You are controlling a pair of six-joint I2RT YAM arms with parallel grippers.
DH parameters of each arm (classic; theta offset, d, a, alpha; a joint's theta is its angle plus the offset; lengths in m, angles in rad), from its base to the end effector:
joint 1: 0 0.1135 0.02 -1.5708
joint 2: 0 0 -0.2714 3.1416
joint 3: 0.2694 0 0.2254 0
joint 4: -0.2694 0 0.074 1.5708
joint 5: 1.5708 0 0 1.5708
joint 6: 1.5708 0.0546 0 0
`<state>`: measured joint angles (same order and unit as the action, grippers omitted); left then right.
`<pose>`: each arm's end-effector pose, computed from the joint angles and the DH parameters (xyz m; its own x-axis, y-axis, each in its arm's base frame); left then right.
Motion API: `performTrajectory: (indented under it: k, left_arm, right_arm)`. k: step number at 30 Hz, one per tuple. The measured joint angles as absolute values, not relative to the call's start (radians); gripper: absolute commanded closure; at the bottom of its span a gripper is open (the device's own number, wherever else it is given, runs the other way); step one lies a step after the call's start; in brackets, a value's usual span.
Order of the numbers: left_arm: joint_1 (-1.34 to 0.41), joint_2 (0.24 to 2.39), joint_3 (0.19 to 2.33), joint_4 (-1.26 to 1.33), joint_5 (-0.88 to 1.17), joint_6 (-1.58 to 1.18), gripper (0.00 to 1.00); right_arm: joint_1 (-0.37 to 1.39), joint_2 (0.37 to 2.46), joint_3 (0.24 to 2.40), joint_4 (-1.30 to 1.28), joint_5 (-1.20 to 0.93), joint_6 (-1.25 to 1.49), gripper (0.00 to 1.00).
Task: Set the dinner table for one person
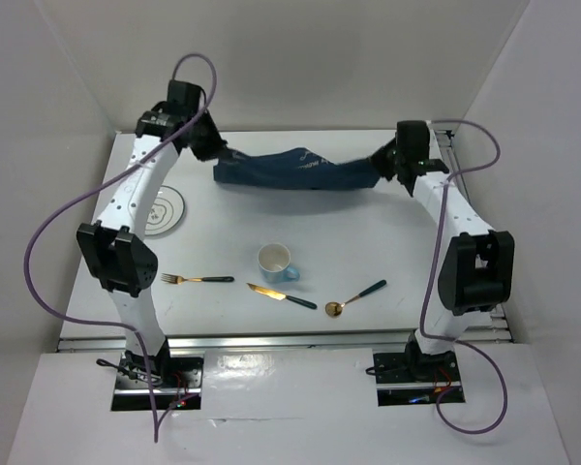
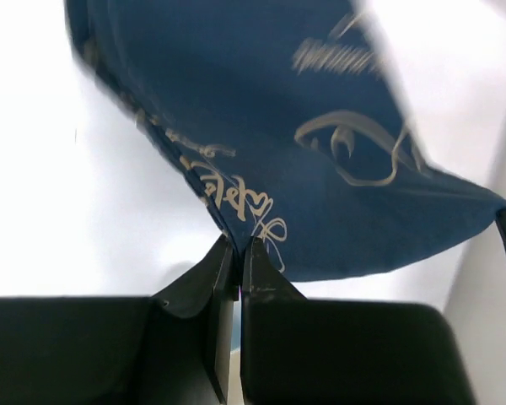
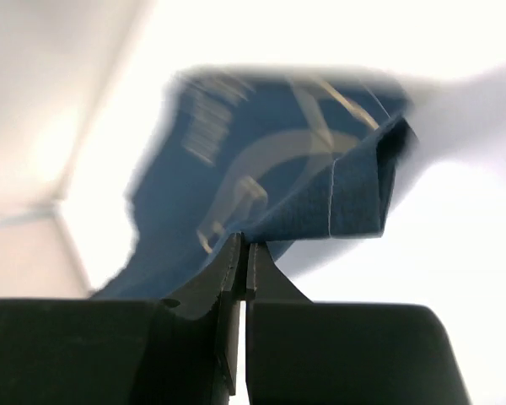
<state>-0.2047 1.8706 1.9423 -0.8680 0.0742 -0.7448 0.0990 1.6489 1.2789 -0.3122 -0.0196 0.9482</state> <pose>0.3932 -0.0858 0.3564 -0.6864 -0.5479 -0.4783 -0.2880 0.8086 -0.5130 0.3634 0.0372 0.2804 -0.4584 0.7707 -0.4426 0.4432 0.6299 0.6378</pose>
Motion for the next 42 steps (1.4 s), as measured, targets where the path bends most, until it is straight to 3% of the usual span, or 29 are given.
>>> performTrajectory:
  k: [3,6,15,19,23,29,36,39,42]
  left_arm:
    - [-0.174,1.909,2.148,-0.891,0.076,-0.714,1.00]
    - [-0.144,1.863,2.158,-0.870,0.098,-0.708,1.00]
    - [-0.134,1.486,1.383,-0.743,0.159,-0.712,1.00]
    - [-0.135,1.486,1.187,-0.734,0.180,-0.715,1.00]
    - [-0.135,1.485,1.157,-0.730,0.184,-0.716,1.00]
    - [-0.135,1.501,1.267,-0.753,0.179,-0.709,1.00]
    - [-0.117,1.703,1.861,-0.850,0.172,-0.659,1.00]
    - [-0.099,1.721,2.070,-0.879,0.177,-0.652,1.00]
    - [-0.084,1.673,2.147,-0.872,0.200,-0.654,1.00]
  right_arm:
    - [0.096,1.665,1.448,-0.297,-0.019,0.888,1.00]
    - [0.099,1.596,1.442,-0.266,-0.047,0.850,1.00]
    - [0.137,1.245,0.859,-0.223,-0.133,0.817,1.00]
    - [0.146,1.182,0.684,-0.287,-0.174,0.826,1.00]
    - [0.148,1.123,0.646,-0.331,-0.196,0.844,1.00]
    - [0.148,1.111,0.683,-0.342,-0.183,0.843,1.00]
    - [0.133,1.439,1.351,-0.395,-0.088,0.757,1.00]
    - [0.130,1.462,1.549,-0.382,-0.088,0.730,1.00]
    - [0.131,1.434,1.645,-0.364,-0.107,0.710,1.00]
